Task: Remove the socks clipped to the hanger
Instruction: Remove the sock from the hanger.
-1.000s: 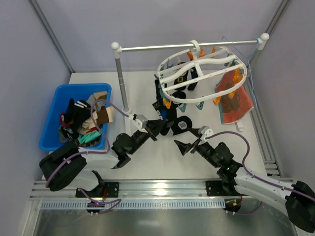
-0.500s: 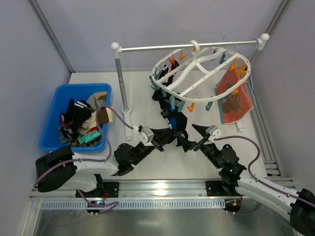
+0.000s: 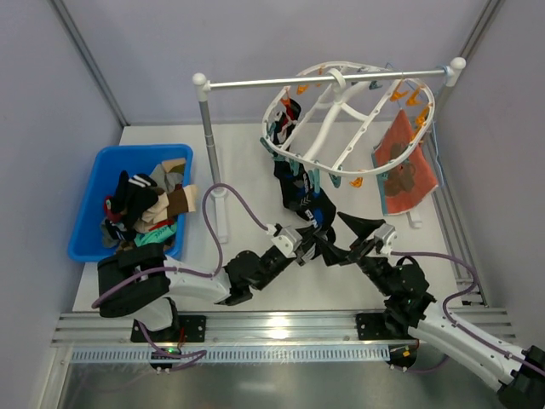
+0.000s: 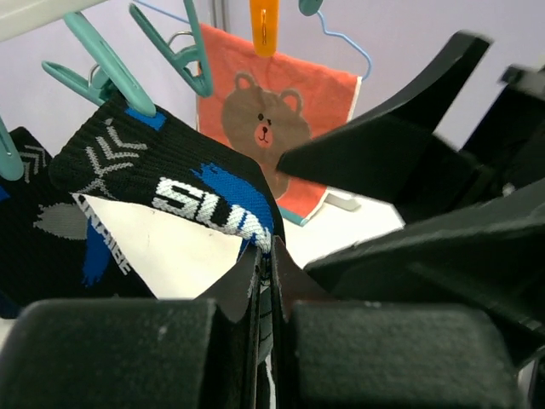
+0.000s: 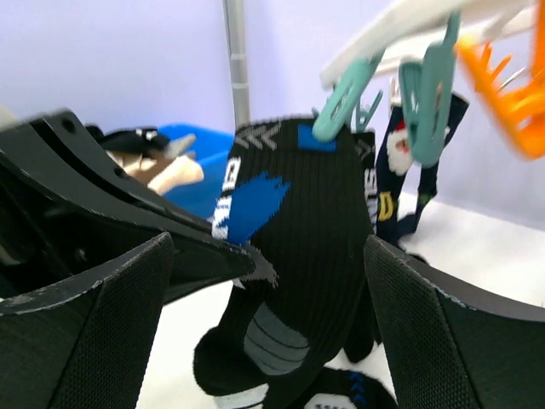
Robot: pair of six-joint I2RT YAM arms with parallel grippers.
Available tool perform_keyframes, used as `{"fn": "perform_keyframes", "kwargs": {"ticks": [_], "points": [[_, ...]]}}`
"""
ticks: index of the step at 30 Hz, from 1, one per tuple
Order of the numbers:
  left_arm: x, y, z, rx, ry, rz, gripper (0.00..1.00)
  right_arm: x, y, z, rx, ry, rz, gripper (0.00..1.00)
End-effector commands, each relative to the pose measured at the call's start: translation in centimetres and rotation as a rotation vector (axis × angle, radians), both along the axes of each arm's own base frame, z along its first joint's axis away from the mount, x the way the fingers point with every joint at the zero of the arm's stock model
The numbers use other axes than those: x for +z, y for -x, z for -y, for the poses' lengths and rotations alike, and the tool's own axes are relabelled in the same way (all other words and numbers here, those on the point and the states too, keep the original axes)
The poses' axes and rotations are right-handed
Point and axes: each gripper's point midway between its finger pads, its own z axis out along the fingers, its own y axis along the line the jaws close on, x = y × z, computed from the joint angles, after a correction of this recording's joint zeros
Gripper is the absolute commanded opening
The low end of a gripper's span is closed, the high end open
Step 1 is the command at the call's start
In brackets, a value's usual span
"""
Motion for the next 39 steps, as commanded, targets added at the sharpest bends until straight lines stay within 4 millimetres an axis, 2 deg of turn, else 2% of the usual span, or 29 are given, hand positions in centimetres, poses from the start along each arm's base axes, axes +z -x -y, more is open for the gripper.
{"fn": "perform_keyframes", "kwargs": {"ticks": [1,5,11,17,22,34,39], "points": [[4.1,0.5,0.2,0.000,0.131,0.059,0.00,-7.2,-0.2,-1.0,0.029,0.130,-0.094,0.92],[4.1,0.3,-0.4,0.033,0.135,0.064,0.00,-8.5,-0.9,-1.2,0.004,0.168,-0.142,0.92],[5.2,1.1,-1.5,0.005,0.188,0.048,0.00,-8.8,-1.1,-1.3,0.003,0.174,-0.148,0.92],[5.4,3.6,-0.5,-0.118,0.230,0.031,0.00,-9.3,-1.4,-1.6,0.005,0.198,-0.172,0.92],[5.8,5.3,0.4,-0.137,0.233,0.065,0.00,-9.9,-2.2,-1.8,-0.019,0.248,-0.190,0.92],[6.4,4.4,-1.6,-0.049,0.236,0.096,0.00,-11.5,-2.2,-1.7,-0.028,0.266,-0.235,0.92],[6.6,4.0,-2.5,-0.013,0.233,0.104,0.00,-11.5,-2.3,-1.2,-0.046,0.240,-0.251,0.92]]}}
